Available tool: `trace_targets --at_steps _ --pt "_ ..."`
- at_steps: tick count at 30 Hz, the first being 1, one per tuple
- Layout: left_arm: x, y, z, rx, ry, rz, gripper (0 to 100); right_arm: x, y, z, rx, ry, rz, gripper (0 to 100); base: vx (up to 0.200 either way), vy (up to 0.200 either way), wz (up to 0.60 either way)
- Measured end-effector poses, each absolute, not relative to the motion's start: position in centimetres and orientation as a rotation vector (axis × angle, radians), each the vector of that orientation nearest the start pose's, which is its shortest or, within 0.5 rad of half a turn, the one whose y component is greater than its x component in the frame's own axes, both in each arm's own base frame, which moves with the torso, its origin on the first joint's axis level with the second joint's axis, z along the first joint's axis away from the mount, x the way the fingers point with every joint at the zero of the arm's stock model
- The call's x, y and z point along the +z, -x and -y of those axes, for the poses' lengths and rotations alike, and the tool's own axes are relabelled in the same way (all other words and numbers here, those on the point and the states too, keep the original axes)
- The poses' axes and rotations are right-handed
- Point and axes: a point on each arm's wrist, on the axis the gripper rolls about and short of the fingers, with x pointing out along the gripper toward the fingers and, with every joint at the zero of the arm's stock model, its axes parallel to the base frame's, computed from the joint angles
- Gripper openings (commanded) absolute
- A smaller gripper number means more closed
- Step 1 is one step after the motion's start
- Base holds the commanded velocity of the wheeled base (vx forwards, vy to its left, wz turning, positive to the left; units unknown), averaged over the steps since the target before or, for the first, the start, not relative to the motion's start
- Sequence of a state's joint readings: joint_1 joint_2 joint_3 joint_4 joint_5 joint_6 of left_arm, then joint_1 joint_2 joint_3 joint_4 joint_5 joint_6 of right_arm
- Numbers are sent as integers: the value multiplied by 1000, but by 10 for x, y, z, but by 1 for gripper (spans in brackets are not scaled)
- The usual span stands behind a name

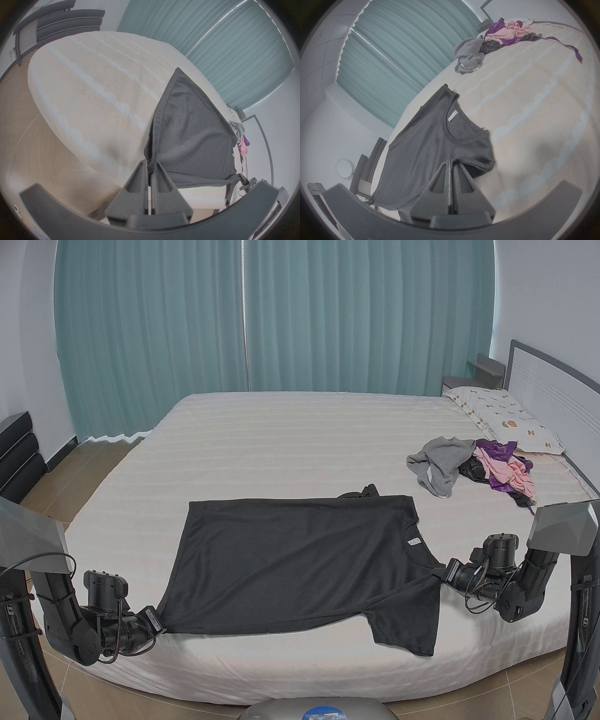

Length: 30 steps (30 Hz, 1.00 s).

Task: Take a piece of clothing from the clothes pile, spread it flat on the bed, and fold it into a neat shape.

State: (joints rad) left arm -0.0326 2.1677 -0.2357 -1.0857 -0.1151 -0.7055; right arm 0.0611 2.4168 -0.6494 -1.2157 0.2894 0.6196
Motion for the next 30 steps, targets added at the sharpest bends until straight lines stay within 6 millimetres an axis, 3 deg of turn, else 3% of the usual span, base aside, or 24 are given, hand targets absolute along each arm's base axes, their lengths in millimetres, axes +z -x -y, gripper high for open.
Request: trace_targets --at_steps 3,4,16,30 --pt "-19 -245 10 166 696 -860 0 -41 -353 -30 160 -658 -654 0 0 0 0" --pt "-19 -245 10 165 696 -861 0 -41 -354 -30 160 -657 -660 100 0 0 0" --pt "-19 -246 10 166 696 -860 0 -27 -350 -24 177 -664 -645 100 0 0 0" --pt "-19 -246 10 168 697 -859 0 -25 -274 -19 328 -549 -740 100 0 0 0"
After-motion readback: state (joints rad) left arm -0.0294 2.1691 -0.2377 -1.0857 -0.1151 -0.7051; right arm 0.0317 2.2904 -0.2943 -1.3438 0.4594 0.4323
